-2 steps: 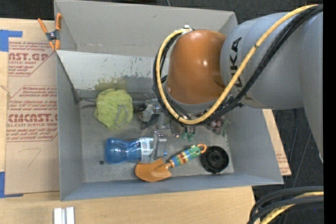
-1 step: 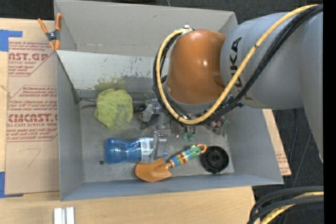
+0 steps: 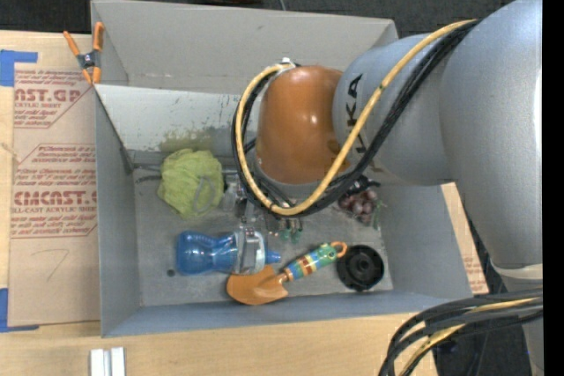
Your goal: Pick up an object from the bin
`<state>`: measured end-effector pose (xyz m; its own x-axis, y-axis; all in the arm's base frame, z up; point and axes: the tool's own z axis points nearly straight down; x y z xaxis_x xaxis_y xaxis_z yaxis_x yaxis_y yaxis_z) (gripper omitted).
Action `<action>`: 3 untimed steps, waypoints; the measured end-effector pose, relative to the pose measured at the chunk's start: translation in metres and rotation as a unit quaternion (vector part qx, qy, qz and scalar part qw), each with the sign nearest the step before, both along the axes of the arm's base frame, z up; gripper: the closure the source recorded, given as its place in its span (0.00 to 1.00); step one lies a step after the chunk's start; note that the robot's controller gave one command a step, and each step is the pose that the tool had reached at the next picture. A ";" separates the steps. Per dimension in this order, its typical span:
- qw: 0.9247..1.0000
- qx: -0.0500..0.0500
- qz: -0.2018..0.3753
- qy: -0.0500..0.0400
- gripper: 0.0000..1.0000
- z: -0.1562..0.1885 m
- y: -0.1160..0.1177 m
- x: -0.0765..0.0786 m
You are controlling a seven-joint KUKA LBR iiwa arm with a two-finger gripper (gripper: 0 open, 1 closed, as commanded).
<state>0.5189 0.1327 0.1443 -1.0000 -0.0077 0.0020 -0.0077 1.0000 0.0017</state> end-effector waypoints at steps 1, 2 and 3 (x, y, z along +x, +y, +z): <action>1.000 0.001 -0.007 -0.003 0.00 -0.014 -0.002 -0.015; 1.000 0.002 -0.016 -0.008 0.00 -0.026 0.000 -0.009; 0.987 0.001 0.160 -0.006 0.00 -0.021 -0.009 0.008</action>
Offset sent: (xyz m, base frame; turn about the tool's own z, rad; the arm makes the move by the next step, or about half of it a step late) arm -0.0045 0.0046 -0.0686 0.0721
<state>0.5269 0.1238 0.1235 -0.9462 -0.3234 -0.0106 -0.3234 0.9463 0.0009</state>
